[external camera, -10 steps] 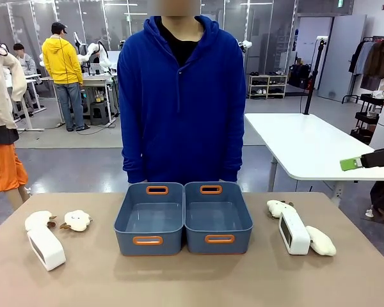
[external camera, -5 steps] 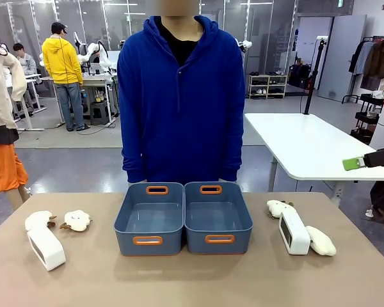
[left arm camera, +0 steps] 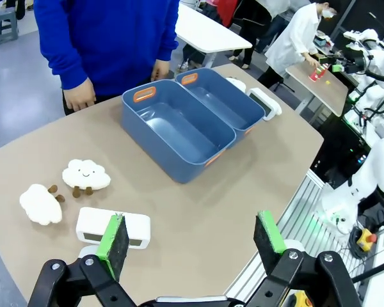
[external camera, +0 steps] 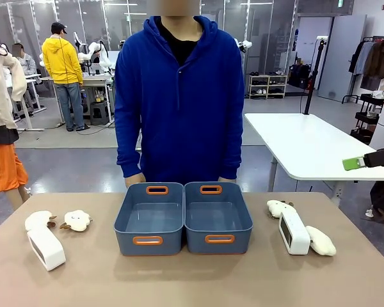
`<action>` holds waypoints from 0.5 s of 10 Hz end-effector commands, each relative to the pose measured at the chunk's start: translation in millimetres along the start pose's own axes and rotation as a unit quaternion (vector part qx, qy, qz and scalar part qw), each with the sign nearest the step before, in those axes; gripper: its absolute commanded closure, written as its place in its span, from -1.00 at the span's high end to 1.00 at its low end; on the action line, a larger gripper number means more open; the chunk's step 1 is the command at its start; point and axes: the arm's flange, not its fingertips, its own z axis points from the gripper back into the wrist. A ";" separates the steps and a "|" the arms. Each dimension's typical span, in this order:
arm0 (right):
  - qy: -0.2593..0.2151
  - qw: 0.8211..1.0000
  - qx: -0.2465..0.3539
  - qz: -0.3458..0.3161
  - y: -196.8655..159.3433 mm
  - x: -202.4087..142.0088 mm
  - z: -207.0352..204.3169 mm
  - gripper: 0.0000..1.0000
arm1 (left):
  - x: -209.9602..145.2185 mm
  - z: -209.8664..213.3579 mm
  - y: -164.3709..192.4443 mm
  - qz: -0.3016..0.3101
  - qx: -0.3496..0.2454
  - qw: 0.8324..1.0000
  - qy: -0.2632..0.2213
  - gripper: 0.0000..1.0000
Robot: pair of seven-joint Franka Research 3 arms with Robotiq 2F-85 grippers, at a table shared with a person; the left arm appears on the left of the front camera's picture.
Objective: Sort the digital clocks into the basket.
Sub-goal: Pick up the Digital clock from the table and place it into the empty Plastic storage basket.
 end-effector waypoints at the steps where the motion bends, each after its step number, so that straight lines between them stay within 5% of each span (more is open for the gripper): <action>1: -0.004 1.000 0.004 0.010 -2.3 0.0 -1.9 1.00 | 1.9 1.2 1.5 -0.009 -0.009 1.000 -0.003 1.00; 5: -0.004 1.000 0.004 0.010 -2.3 0.0 -1.9 1.00 | 1.9 1.2 1.5 -0.009 -0.009 1.000 -0.003 1.00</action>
